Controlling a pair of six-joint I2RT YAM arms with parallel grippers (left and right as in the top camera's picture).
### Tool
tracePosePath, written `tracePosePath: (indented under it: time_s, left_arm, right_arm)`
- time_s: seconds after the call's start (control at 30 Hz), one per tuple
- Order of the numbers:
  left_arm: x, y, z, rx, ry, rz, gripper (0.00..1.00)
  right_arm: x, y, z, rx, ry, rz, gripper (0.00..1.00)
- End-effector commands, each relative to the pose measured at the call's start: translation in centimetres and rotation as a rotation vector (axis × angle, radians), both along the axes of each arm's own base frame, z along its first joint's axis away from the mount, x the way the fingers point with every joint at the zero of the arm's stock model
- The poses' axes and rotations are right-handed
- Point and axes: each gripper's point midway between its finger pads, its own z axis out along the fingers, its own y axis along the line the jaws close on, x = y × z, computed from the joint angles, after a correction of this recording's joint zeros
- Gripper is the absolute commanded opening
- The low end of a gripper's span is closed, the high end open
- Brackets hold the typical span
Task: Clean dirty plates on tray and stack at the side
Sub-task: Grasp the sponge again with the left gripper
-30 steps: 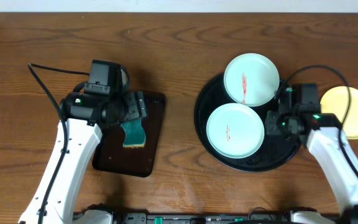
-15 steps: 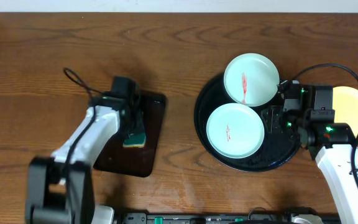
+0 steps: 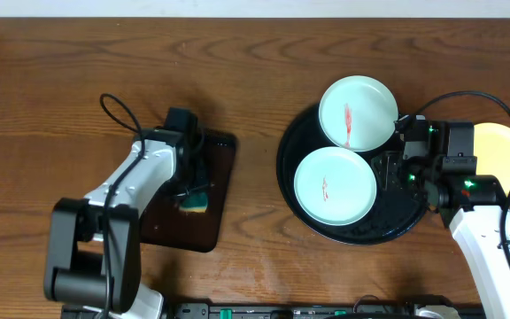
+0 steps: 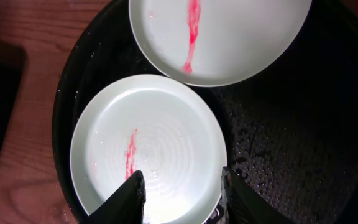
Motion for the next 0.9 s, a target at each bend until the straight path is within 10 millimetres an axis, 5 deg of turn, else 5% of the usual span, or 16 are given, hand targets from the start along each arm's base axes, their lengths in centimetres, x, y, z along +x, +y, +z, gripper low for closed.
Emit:
tracePosePath:
  time_s: [0.0, 0.2, 0.47, 0.6, 0.7, 0.87]
  left_arm:
    - [1.5, 0.3, 3.6, 0.008, -0.110, -0.027, 0.49]
    - [3.3, 3.2, 4.2, 0.179, -0.209, -0.014, 0.54]
    - [3.6, 2.6, -1.5, 0.152, -0.168, -0.021, 0.52]
    - [3.3, 2.5, -2.8, 0.154, -0.135, -0.049, 0.37]
    - [3.9, 2.5, -2.0, 0.154, -0.153, -0.076, 0.10]
    - [5.2, 2.2, 1.5, 0.146, -0.211, -0.073, 0.09]
  right_arm:
    - [0.2, 0.1, 0.6, 0.002, -0.019, 0.016, 0.37]
    - [0.2, 0.1, 0.6, 0.002, -0.019, 0.016, 0.37]
    - [0.2, 0.1, 0.6, 0.002, -0.019, 0.016, 0.36]
    - [0.2, 0.1, 0.6, 0.003, -0.018, 0.016, 0.36]
    - [0.2, 0.1, 0.6, 0.003, -0.017, 0.016, 0.36]
    - [0.2, 0.1, 0.6, 0.002, -0.017, 0.016, 0.34]
